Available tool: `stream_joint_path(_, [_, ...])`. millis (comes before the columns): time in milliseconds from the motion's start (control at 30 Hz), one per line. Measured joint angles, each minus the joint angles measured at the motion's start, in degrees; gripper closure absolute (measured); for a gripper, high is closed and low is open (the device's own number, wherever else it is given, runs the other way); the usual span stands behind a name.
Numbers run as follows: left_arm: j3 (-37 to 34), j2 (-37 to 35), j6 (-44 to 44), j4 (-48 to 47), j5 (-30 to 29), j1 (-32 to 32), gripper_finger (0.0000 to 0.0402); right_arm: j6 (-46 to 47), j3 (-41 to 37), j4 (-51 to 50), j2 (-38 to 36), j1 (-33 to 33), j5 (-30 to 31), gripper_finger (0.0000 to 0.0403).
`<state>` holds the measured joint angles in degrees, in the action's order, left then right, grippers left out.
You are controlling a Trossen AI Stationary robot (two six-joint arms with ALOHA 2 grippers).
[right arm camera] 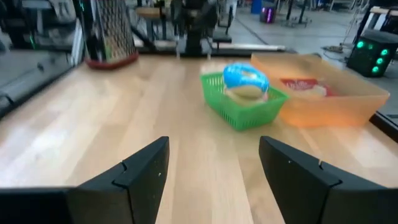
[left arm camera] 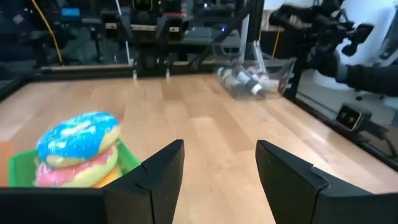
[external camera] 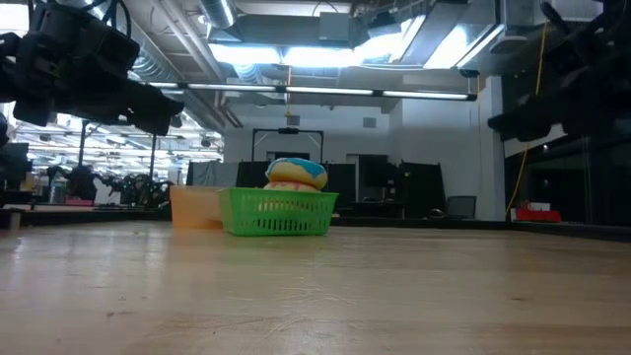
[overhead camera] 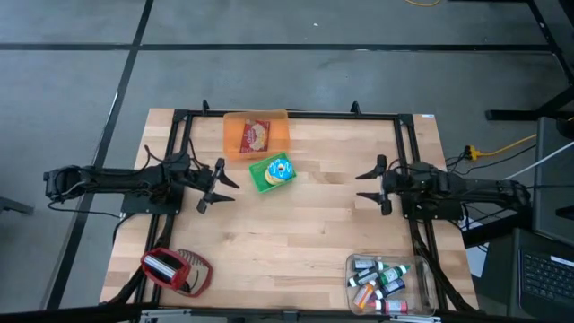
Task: Pick & Place Food Item
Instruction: Return to Home Position
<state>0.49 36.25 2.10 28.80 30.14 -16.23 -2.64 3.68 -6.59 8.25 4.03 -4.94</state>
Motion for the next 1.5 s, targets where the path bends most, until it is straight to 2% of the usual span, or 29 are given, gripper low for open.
stream_joint_path(167, [0.0, 0.0, 1.9, -5.2, -2.0, 0.0, 0.0207, -2.8, 0.0, -0.3, 5.5, 0.0, 0.3, 0.0151])
stream_joint_path(267, [0.0, 0.0, 3.0, -6.4, -2.0, 0.0, 0.0206, -2.7, 0.3, -2.1, 8.0, 0.0, 2.9, 0.0151])
stream_joint_path(500, [0.0, 0.0, 4.2, -6.4, -2.0, 0.0, 0.0207, -1.7, 0.4, -2.0, 8.5, 0.0, 3.0, 0.0151])
stream_joint_path(667, [0.0, 0.0, 4.2, -7.7, -2.0, 0.0, 0.0208, 0.2, 0.4, -0.2, 4.8, 0.0, 1.9, 0.0151])
stream_joint_path(900, [0.0, 0.0, 3.6, -8.7, -2.0, 0.0, 0.0206, -0.7, 0.5, 2.7, -7.4, 0.0, -6.3, 0.0151])
stream_joint_path(1000, [0.0, 0.0, 3.6, -8.7, -2.0, 0.0, 0.0208, -0.6, -0.3, 1.5, -8.3, 0.0, -9.9, 0.0151])
stream_joint_path(1233, [0.0, 0.0, 3.3, -10.7, -2.0, 0.0, 0.0209, -3.8, 0.6, -2.4, -4.7, 0.0, -3.2, 0.0151])
stream_joint_path(1367, [0.0, 0.0, 3.2, -11.5, -2.0, 0.0, 0.0209, 0.6, 0.9, -3.7, -4.9, 0.0, 4.3, 0.0151])
stream_joint_path(1500, [0.0, 0.0, 3.2, -10.2, -2.2, 0.0, 0.0209, 3.8, 2.1, -7.6, -4.8, 0.0, 9.1, 0.0151])
